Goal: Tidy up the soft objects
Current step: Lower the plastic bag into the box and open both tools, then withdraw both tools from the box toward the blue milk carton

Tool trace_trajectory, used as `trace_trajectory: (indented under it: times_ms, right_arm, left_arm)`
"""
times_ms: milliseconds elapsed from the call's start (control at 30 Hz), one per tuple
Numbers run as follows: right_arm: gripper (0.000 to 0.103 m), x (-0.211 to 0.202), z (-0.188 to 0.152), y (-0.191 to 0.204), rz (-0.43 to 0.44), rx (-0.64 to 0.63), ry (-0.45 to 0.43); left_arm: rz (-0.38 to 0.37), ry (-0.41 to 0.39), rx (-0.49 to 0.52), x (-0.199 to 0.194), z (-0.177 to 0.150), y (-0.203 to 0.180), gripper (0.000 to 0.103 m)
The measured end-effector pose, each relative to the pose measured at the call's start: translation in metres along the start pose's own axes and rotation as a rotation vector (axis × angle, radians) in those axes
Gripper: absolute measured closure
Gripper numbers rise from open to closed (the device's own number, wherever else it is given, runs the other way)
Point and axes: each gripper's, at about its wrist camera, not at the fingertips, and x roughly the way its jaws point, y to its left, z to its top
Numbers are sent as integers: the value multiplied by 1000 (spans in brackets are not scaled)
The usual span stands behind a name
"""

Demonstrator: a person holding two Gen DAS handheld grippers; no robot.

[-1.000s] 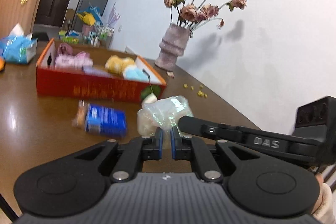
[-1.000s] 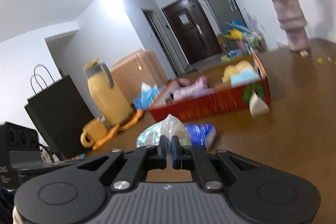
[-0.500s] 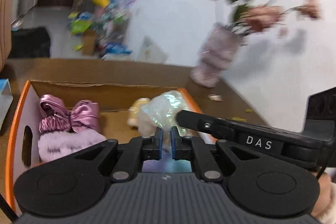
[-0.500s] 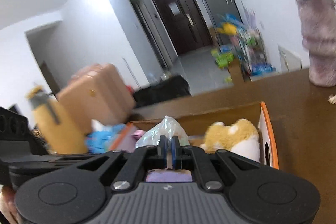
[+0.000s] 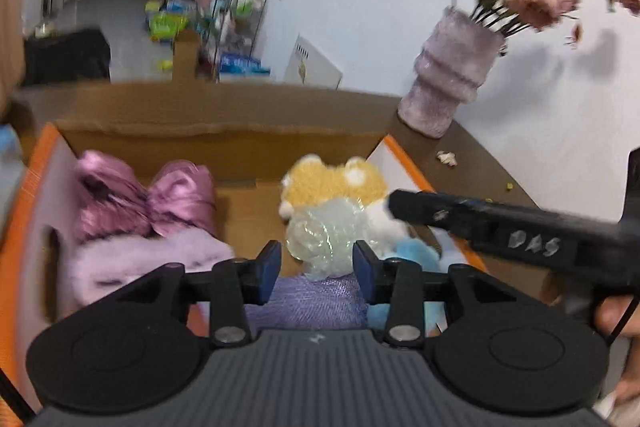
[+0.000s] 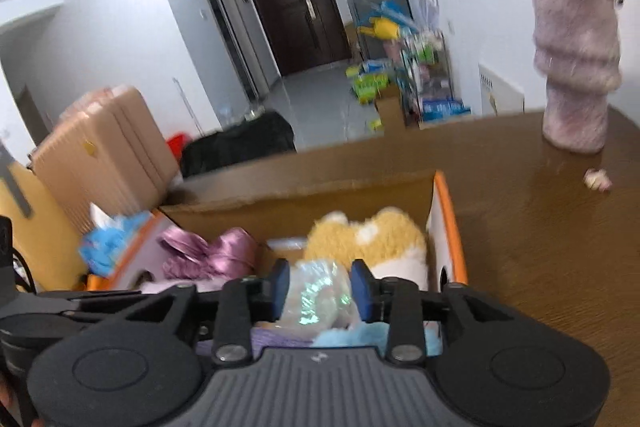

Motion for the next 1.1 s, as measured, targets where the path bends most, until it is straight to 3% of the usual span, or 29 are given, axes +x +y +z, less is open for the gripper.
trace_trajectory:
  times_ms: [233, 333, 500, 633, 733, 800, 900, 1100]
  right_arm:
    - [57, -109, 11, 21, -1, -81, -130]
    - [48, -156, 2, 28, -12, -123, -173]
    - [45, -202, -18, 38, -30, -151, -220]
    - [36, -238, -67, 53, -26, -181, -287]
    - [32, -263, -122, 64, -31, -212, -316]
    - [27, -273, -159, 70, -10, -224, -312]
    - [27, -281, -207, 73, -8, -203, -283]
    - [26, -293, -268, 78, 4, -139, -252]
  left_arm:
    - [154, -175, 89, -129, -8, -21, 55]
    - [202, -229, 120, -176, -24, -28, 45]
    - [299, -279, 158, -216, -54, -38, 34]
    - [372, -354, 201, -244, -112, -48, 23]
    - [350, -365, 217, -259, -169, -52, 22]
    - [313, -354, 185, -268, -205, -51, 19]
    - [316, -332, 145, -275, -248, -50, 19]
    - [308, -252, 20, -276, -297, -37, 16]
